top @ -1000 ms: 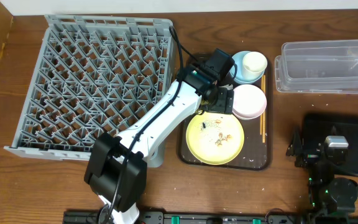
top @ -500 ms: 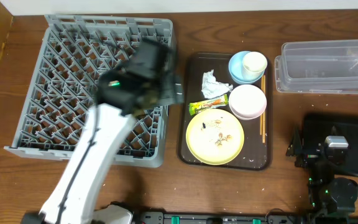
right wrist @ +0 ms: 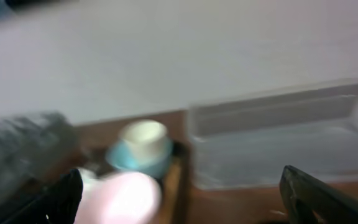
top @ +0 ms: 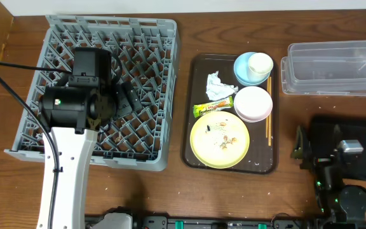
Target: Sort waste into correct bins and load items into the dishwasher
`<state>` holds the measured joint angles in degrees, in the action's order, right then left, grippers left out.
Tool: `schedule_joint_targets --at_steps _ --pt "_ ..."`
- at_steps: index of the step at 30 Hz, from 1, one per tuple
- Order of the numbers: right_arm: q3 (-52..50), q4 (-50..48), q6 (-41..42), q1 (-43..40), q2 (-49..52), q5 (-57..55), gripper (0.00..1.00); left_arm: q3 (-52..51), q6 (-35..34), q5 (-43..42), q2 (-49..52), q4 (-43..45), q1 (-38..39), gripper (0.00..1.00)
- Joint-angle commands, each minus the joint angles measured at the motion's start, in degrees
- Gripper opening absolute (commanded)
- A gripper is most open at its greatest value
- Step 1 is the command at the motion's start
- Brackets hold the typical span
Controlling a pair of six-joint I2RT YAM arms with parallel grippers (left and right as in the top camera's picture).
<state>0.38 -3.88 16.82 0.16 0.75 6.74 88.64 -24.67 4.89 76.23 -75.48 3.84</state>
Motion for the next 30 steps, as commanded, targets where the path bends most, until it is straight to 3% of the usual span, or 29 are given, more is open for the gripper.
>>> schedule_joint_targets --at_steps 1,13,15,18,22,25,27,30 --pt "-0.1 -5.0 12.1 -0.5 -0.1 5.4 0.99 0.1 -0.5 0.5 0.5 -0.4 -0.2 0.99" --pt "1.4 -30.6 23.8 -0.5 2.4 6.4 0.99 0.1 -2.6 1.0 0.5 -0.3 -1.5 0.98" --pt "5.0 -31.3 23.2 -0.5 5.6 9.2 0.99 0.1 -3.9 1.0 0.5 -0.3 -2.6 0.98" --pt "12.8 -29.9 15.8 -0.5 13.5 15.8 0.99 0.1 -4.2 0.9 0.5 -0.6 -3.8 0.98" --pt "28.6 -20.3 5.3 -0.5 30.1 26.7 0.99 0.1 -4.1 1.0 0.5 -1.2 -4.2 0.98" --pt "49.8 0.3 -3.3 0.8 49.3 36.2 0.99 0.0 -1.6 1.0 0.5 -2.0 -4.2 0.98" --pt "57.8 9.6 -7.0 2.7 55.4 36.2 0.99 -0.1 -1.3 1.0 0.5 -2.9 -4.2 0.98" --pt "75.4 29.4 -19.4 10.5 68.8 29.3 0.99 -0.2 -1.3 1.0 0.5 -4.5 -4.2 0.98"
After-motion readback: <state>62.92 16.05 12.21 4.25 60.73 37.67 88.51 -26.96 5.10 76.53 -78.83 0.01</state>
